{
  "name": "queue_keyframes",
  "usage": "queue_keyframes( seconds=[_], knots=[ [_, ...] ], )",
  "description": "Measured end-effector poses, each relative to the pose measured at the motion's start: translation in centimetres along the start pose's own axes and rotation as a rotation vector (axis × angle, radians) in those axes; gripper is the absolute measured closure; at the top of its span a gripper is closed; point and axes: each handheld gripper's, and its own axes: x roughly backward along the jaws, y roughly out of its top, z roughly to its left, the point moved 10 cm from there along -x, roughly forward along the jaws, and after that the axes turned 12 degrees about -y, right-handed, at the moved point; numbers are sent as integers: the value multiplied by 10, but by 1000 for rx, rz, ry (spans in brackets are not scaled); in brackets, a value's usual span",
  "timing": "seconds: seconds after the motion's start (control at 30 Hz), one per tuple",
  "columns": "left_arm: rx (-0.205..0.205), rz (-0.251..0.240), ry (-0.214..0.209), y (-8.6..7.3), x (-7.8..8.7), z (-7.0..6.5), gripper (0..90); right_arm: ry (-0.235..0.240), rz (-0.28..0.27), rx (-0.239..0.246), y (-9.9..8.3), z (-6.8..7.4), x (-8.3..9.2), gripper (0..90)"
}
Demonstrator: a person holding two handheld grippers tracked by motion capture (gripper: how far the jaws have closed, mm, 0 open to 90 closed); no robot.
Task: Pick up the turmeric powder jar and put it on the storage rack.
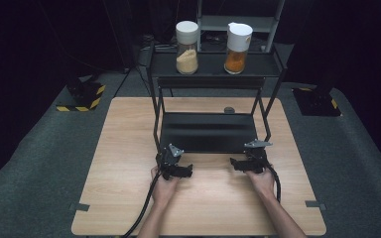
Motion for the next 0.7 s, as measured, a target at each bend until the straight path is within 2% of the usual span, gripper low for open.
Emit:
queue_keyframes(
  seconds=[0.13, 0.23, 0.3, 0.7],
  knots=[
    [2, -1, -1, 0, 0, 0, 34, -9, -1, 16, -5, 3, 0, 90],
    [1, -1, 0, 0, 0, 0, 34, -29, -3, 67, -12, 10, -2, 84],
    [2, -1, 0, 0, 0, 0, 34, -18, -18, 43, -16, 9, -2, 92],
    [2, -1, -1, 0, 0, 0, 34, -24, -17, 46, -16, 10, -2, 85]
  ],
)
